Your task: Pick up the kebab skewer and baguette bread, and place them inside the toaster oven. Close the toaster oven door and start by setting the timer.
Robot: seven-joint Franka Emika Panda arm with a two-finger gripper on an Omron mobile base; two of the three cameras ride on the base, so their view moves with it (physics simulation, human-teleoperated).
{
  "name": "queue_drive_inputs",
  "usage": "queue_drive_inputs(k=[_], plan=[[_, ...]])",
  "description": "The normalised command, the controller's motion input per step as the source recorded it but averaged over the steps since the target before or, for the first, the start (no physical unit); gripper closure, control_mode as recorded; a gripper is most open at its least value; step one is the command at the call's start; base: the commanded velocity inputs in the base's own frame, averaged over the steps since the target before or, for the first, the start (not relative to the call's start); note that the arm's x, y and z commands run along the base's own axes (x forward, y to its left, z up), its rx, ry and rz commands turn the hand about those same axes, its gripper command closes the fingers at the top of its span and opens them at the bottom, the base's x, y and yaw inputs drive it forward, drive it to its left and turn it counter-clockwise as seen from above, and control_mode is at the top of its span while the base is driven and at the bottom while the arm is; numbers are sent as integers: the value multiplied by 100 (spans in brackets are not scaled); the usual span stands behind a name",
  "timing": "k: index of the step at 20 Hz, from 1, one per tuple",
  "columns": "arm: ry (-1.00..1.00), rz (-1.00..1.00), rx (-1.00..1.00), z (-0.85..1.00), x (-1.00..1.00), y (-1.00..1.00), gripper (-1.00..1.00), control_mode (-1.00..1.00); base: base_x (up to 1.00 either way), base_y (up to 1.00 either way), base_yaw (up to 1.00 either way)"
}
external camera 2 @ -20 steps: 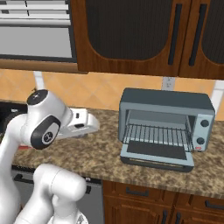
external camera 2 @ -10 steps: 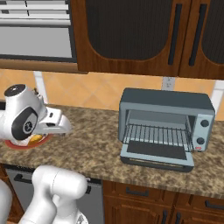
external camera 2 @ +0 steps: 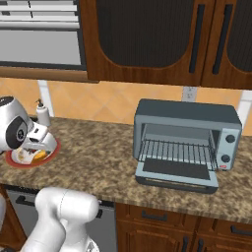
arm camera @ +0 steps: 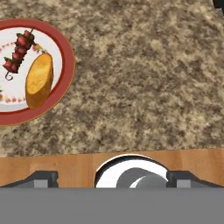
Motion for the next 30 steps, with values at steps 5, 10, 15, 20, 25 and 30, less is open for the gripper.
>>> queue_drive_inputs(k=[5, 10, 15, 20, 25, 30], plan=[[17, 0, 8, -39, 63, 78, -100, -100, 0, 0, 0], [11, 1, 4, -38, 79, 57, -100, -100, 0, 0, 0], [9, 0, 0, -61, 52, 39, -100, -100, 0, 0, 0], [2, 0, 0, -41, 32, 29, -100, -100, 0, 0, 0], [0, 0, 0, -41, 18, 2, -100, -100, 0, 0, 0], [0, 0, 0, -32, 23, 4, -100, -100, 0, 0, 0]])
